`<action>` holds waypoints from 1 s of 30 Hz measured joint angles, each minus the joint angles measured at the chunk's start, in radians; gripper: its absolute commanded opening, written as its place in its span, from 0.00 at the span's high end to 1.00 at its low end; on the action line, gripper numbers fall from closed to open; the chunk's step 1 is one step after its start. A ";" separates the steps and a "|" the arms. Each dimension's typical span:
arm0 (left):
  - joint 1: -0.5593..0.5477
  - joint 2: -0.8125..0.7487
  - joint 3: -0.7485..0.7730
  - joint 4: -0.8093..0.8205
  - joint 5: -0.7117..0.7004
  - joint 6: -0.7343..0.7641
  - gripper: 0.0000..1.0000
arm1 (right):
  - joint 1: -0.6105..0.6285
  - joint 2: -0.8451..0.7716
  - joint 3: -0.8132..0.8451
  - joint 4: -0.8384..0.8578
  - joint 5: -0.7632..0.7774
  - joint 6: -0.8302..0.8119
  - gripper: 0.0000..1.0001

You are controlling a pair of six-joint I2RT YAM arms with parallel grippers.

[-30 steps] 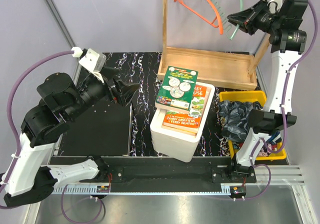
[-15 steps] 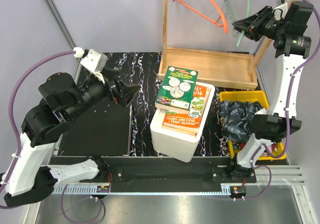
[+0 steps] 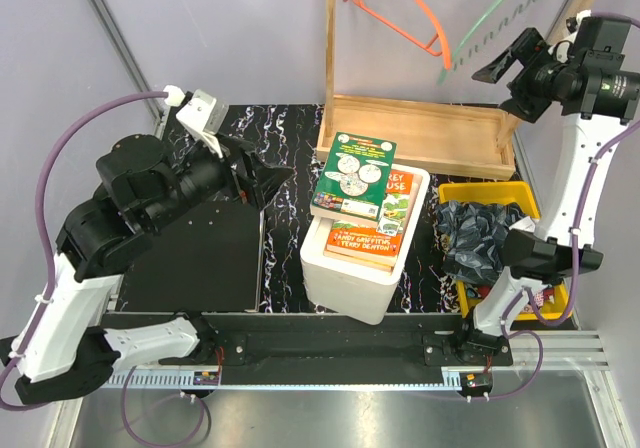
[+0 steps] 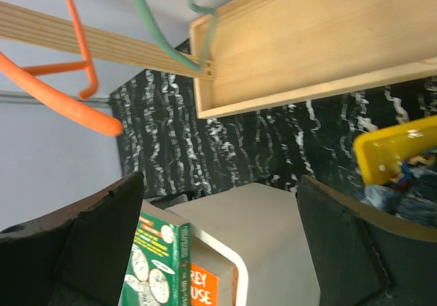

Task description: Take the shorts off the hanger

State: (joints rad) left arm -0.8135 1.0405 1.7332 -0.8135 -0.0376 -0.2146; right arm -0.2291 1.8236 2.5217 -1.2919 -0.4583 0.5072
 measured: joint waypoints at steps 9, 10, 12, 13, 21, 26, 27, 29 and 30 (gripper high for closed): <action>0.000 0.020 -0.009 0.046 -0.009 -0.078 0.01 | 0.000 -0.258 -0.224 -0.042 0.151 -0.101 0.00; 0.000 0.018 -0.019 0.068 -0.019 -0.097 0.01 | 0.000 -0.309 -0.276 -0.042 0.154 -0.109 0.00; 0.001 0.011 -0.038 0.099 -0.034 -0.123 0.01 | 0.000 -0.375 -0.340 -0.048 0.159 -0.114 0.00; 0.002 0.005 -0.053 0.121 -0.048 -0.140 0.01 | 0.000 -0.412 -0.380 -0.047 0.161 -0.116 0.00; 0.005 -0.056 -0.152 0.235 -0.106 -0.281 0.01 | 0.000 -0.616 -0.542 -0.069 0.152 -0.124 0.00; 0.005 -0.086 -0.190 0.270 -0.116 -0.360 0.01 | 0.000 -0.750 -0.673 -0.073 0.098 -0.109 0.00; 0.005 -0.092 -0.196 0.272 -0.118 -0.369 0.01 | 0.000 -0.761 -0.685 -0.078 0.093 -0.107 0.00; 0.005 -0.106 -0.216 0.279 -0.124 -0.390 0.01 | 0.000 -0.783 -0.696 -0.085 0.072 -0.101 0.00; 0.005 -0.117 -0.231 0.285 -0.128 -0.401 0.01 | 0.000 -0.791 -0.697 -0.085 0.066 -0.100 0.00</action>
State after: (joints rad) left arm -0.8085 0.9230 1.5021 -0.5282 -0.1654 -0.6155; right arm -0.2291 1.0328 1.8252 -1.3773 -0.3927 0.4076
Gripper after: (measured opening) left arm 0.984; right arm 0.994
